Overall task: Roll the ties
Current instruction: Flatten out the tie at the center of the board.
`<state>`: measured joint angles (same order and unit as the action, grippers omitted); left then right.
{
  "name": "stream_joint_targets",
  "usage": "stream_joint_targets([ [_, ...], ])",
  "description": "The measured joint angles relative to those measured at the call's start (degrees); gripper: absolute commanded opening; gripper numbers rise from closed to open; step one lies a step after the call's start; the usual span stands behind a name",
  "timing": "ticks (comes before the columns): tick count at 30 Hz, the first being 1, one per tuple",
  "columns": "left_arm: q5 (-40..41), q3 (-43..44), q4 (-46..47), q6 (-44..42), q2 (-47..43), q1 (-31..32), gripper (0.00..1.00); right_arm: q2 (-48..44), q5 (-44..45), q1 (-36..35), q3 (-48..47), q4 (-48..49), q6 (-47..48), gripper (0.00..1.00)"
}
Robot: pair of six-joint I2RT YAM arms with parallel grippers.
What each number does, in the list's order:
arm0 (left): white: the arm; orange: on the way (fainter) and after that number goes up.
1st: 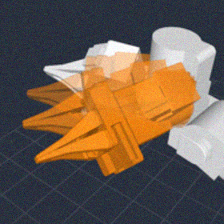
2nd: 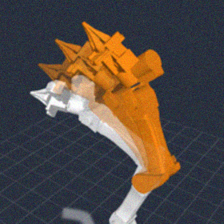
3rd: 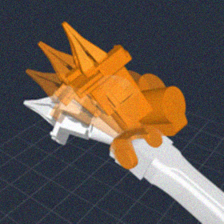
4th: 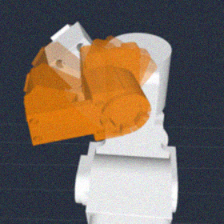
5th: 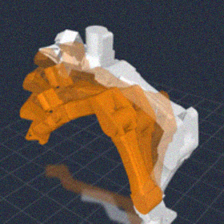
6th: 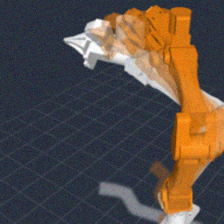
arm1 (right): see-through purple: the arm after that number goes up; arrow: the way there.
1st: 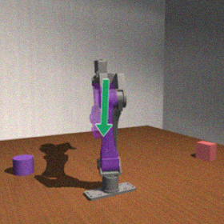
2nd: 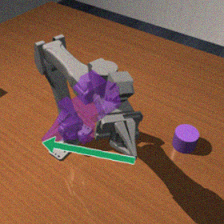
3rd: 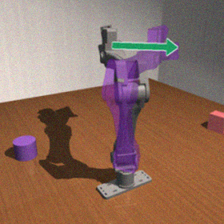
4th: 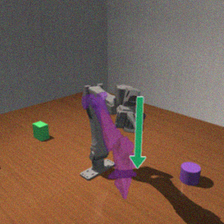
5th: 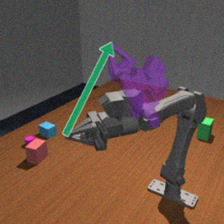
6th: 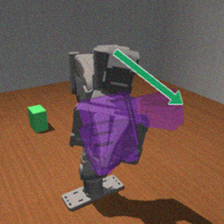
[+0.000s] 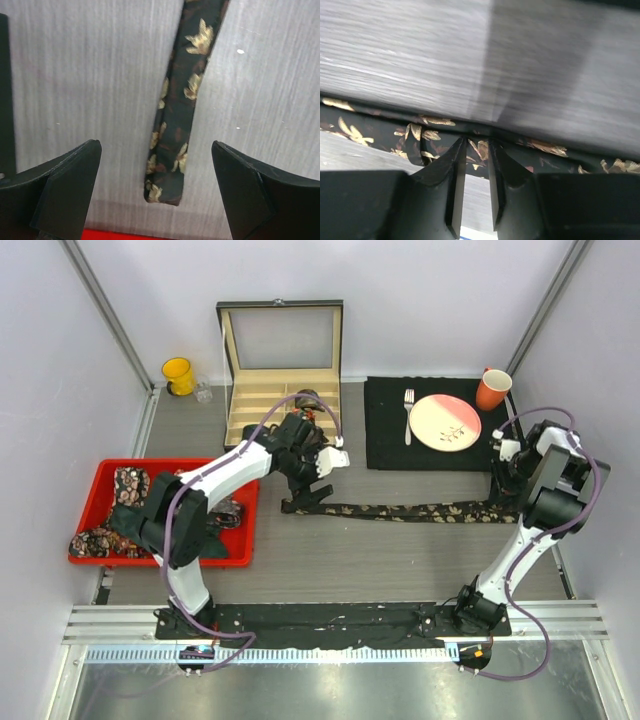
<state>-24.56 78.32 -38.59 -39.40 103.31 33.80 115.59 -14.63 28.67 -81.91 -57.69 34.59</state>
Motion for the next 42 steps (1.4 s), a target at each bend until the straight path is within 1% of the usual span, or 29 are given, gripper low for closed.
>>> stream_joint_targets([
  [4, -2.0, -2.4, 0.2, 1.1, -2.3, -0.8, 0.94, 0.1, 1.7, 2.2, 0.3, 0.0, 0.0, 0.28],
  [7, -3.8, -4.2, 0.9, 2.5, -4.9, -1.2, 0.93, 0.8, 3.1, 6.1, -0.6, -0.8, 1.3, 0.27],
  [10, -4.7, -7.6, 2.3, 5.0, -9.1, -1.4, 0.92, 2.9, 6.0, 10.2, -3.6, -2.2, 3.5, 0.27],
  [12, -4.8, -9.8, 3.1, 6.3, -11.6, -1.4, 0.92, 4.1, 9.1, 11.5, -5.6, -2.8, 5.0, 0.27],
  [18, -5.1, -16.2, 5.6, 8.2, -17.4, -1.4, 0.9, 6.5, 13.4, 11.6, -9.4, -4.7, 7.7, 0.29],
  [21, -5.1, -17.7, 6.4, 7.4, -18.7, -1.4, 0.93, 6.5, 13.2, 11.3, -9.8, -5.3, 8.5, 0.32],
  [22, -5.1, -17.8, 6.6, 7.1, -18.8, -1.4, 0.95, 6.3, 12.9, 11.2, -9.8, -5.5, 8.8, 0.36],
  [24, -5.2, -17.7, 7.6, 6.3, -18.6, -1.2, 0.96, 5.7, 11.5, 10.3, -9.8, -6.1, 9.4, 0.39],
  [25, -5.2, -17.5, 8.1, 5.8, -18.3, -1.0, 1.0, 5.1, 10.7, 9.8, -9.8, -5.9, 9.7, 0.44],
  [27, -5.2, -15.9, 8.8, 4.7, -16.2, -0.5, 1.0, 3.0, 9.0, 8.9, -9.9, -5.6, 10.2, 0.49],
  [29, -4.9, -13.2, 10.0, 4.2, -12.4, 0.5, 0.99, -0.7, 6.9, 7.8, -10.1, -5.9, 10.4, 0.56],
  [30, -4.7, -11.9, 10.5, 3.9, -10.6, 1.1, 1.0, -2.9, 5.8, 7.3, -10.5, -6.3, 10.3, 0.58],
  [33, -3.7, -5.9, 12.1, 2.3, -2.9, 3.4, 1.0, -10.0, 2.5, 5.5, -12.4, -7.1, 9.6, 0.67],
  [37, -2.5, -1.2, 13.0, -0.5, 4.3, 5.7, 0.99, -17.2, -2.0, 2.9, -14.5, -7.1, 7.2, 0.68],
  [38, -2.4, -0.3, 13.0, -1.4, 5.7, 6.1, 0.98, -18.9, -3.7, 2.0, -14.7, -6.6, 5.6, 0.68],
  [39, -2.3, 0.5, 12.8, -2.1, 7.0, 6.4, 0.98, -20.0, -4.9, 1.5, -14.7, -5.9, 4.1, 0.7],
  [41, -2.1, 1.8, 12.3, -3.3, 9.1, 7.1, 0.98, -22.3, -7.2, 0.1, -14.6, -2.8, -3.5, 0.7],
  [42, -2.0, 2.2, 12.2, -3.8, 9.9, 7.4, 0.97, -22.9, -8.4, -0.2, -14.5, -1.0, -6.0, 0.75],
])
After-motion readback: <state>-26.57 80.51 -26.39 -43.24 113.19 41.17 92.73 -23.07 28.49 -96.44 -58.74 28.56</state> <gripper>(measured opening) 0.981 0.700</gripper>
